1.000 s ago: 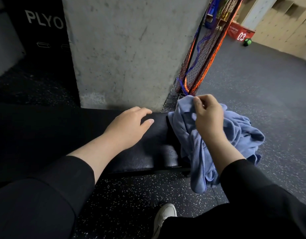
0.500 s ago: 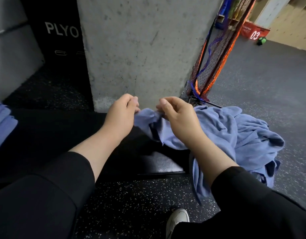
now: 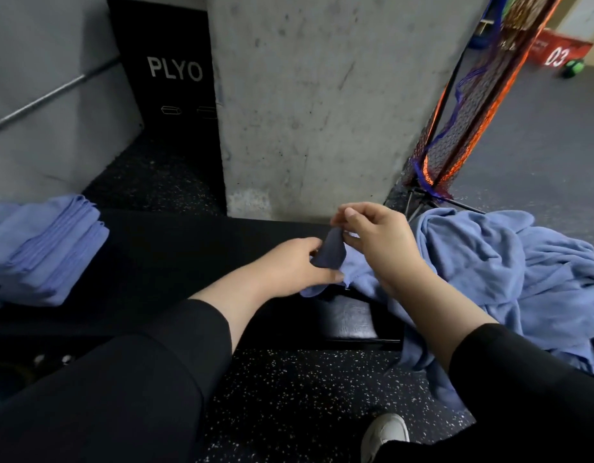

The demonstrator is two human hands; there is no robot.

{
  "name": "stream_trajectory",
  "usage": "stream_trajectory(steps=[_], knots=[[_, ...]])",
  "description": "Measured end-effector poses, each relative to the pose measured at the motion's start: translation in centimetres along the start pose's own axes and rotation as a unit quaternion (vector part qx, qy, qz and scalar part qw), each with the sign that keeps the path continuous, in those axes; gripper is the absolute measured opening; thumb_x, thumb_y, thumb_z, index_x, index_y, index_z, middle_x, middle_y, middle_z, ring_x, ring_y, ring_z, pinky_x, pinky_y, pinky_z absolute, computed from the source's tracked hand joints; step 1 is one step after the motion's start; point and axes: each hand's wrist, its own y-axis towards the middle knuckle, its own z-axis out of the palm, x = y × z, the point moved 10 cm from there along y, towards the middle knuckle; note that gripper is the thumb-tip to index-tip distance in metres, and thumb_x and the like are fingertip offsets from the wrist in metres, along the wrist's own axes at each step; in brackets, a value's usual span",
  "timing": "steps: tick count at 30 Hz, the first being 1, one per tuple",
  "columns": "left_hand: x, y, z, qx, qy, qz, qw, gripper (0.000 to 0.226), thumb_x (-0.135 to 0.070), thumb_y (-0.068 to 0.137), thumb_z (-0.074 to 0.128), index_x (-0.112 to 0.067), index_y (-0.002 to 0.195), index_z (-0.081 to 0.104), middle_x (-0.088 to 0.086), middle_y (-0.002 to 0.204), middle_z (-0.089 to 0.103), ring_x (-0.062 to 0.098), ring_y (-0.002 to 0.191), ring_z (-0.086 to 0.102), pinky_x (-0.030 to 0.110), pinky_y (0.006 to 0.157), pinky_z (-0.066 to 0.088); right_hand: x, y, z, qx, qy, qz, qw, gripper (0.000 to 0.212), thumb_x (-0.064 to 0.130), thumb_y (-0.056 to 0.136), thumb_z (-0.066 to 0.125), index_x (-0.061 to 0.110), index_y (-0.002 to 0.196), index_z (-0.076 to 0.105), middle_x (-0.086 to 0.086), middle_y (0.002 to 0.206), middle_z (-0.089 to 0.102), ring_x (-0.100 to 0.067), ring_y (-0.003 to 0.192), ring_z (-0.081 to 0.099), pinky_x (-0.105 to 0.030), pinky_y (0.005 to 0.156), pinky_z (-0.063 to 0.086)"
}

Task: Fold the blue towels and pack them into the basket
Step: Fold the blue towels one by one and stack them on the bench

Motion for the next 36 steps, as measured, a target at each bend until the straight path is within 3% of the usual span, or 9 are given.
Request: stream_trajectory(steps=[5,9,13,15,18,23,28,32,36], knots=[[0.7,0.7,-1.6,-0.090,0.111,-0.030,0.989,0.031,-0.033,0.089,0.068,-0.016,0.069,0.052,0.000,0.068,0.056,0.024,0.069,0.055,0.029,0.052,0.033,0.6,0.0,-0.4,-0.027,0.057,0.003,0.998,0.019,0.007,0.099,0.055,0.006,0.094,0.073,-0.016,0.098,0.075,-0.017,0.089,0.067,-0.041,0.094,0.055],[1.2,0.5,-4.2,-0.145,0.059,-0.021,0.987,0.013,-0.019,0.093,0.055,-0.015,0.083,0.063,0.003,0.077,0.064,0.027,0.079,0.060,0.033,0.061,0.042,0.2,0.5,-0.7,-0.024,-0.019,-0.009,0.999,0.017,0.009,0.100,0.057,0.003,0.094,0.071,-0.009,0.083,0.075,-0.012,0.075,0.065,-0.038,0.083,0.059],[1.9,-0.5,-7.4,-0.213,0.025,-0.015,0.977,0.018,-0.011,0.094,0.049,-0.018,0.091,0.065,0.002,0.083,0.070,0.025,0.082,0.063,0.038,0.072,0.052,-1.2,-0.1,1.7,0.083,-0.113,0.013,0.990,0.016,0.012,0.100,0.058,0.012,0.089,0.070,-0.003,0.077,0.074,-0.021,0.072,0.071,-0.033,0.063,0.059],[2.2,-0.9,-8.4,-0.210,0.031,-0.003,0.977,0.021,-0.010,0.094,0.047,-0.020,0.091,0.065,-0.001,0.082,0.070,0.023,0.083,0.064,0.038,0.073,0.052,-1.6,-0.6,2.9,0.125,-0.205,-0.010,0.971,0.013,0.016,0.099,0.058,0.017,0.093,0.069,0.001,0.078,0.073,-0.017,0.067,0.071,-0.030,0.059,0.055],[3.2,-1.2,-8.8,-0.143,0.129,-0.002,0.981,0.024,-0.011,0.095,0.050,-0.024,0.097,0.069,-0.002,0.098,0.068,0.021,0.093,0.063,0.039,0.084,0.052,-1.0,0.0,3.1,0.082,-0.320,-0.069,0.941,0.008,0.025,0.098,0.061,0.026,0.098,0.068,0.013,0.081,0.067,-0.005,0.065,0.061,-0.027,0.075,0.049],[8.0,-2.6,-6.0,0.046,0.221,-0.089,0.970,0.050,-0.002,0.097,0.042,-0.031,0.131,0.065,-0.004,0.141,0.055,0.018,0.121,0.055,0.029,0.096,0.047,-4.0,0.1,6.3,0.187,-0.415,-0.076,0.887,0.027,0.026,0.099,0.057,0.021,0.123,0.068,-0.001,0.122,0.062,-0.020,0.111,0.060,-0.026,0.091,0.040],[8.6,-2.6,-9.0,-0.137,0.218,-0.132,0.957,0.021,-0.026,0.101,0.047,-0.028,0.111,0.065,-0.004,0.109,0.068,0.018,0.095,0.062,0.037,0.082,0.054,-5.4,0.3,7.6,0.199,-0.450,-0.063,0.868,0.030,0.024,0.103,0.047,0.024,0.127,0.065,-0.003,0.129,0.060,-0.024,0.117,0.058,-0.036,0.097,0.044],[10.2,-2.4,-8.0,-0.117,0.272,-0.193,0.935,0.035,-0.042,0.102,0.052,-0.021,0.129,0.057,0.002,0.120,0.063,0.024,0.106,0.060,0.035,0.078,0.049,-5.3,1.1,7.9,0.183,-0.465,-0.047,0.865,0.039,0.016,0.104,0.043,0.016,0.141,0.053,-0.012,0.131,0.061,-0.028,0.121,0.056,-0.028,0.089,0.037],[11.1,-1.6,-7.1,-0.106,0.295,-0.219,0.924,0.015,-0.029,0.101,0.054,-0.019,0.109,0.061,0.003,0.108,0.062,0.024,0.092,0.059,0.034,0.069,0.046,-5.9,2.0,7.8,0.169,-0.480,-0.020,0.860,0.035,0.016,0.100,0.046,0.016,0.134,0.056,-0.014,0.116,0.068,-0.033,0.110,0.061,-0.032,0.075,0.039]])
